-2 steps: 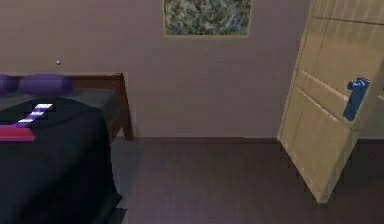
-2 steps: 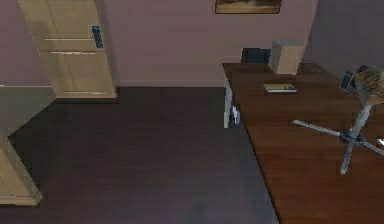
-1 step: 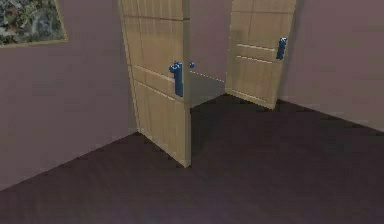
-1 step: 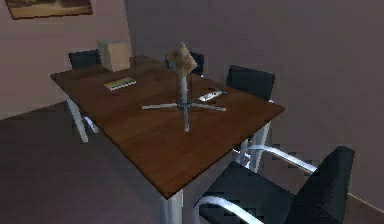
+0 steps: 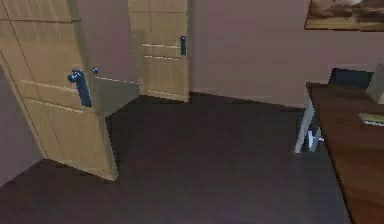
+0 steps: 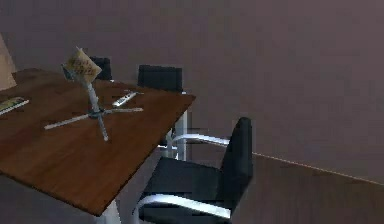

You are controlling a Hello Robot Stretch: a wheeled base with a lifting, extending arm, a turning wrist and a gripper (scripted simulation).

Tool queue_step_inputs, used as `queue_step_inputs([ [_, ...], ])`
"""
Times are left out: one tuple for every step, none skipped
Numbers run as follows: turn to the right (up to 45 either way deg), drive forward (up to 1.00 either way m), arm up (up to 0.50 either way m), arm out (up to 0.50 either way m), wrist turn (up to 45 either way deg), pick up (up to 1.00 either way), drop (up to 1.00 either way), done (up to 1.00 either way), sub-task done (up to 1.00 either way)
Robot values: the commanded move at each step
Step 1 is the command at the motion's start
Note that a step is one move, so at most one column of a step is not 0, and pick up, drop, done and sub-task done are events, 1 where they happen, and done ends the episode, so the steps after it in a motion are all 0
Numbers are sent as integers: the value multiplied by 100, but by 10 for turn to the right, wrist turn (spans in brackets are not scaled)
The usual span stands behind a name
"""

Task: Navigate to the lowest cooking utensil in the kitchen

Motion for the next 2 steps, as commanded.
queue_step_inputs([
  [0,100,0,0,0,0,0,0,0],
  [0,40,0,0,0,0,0,0,0],
])
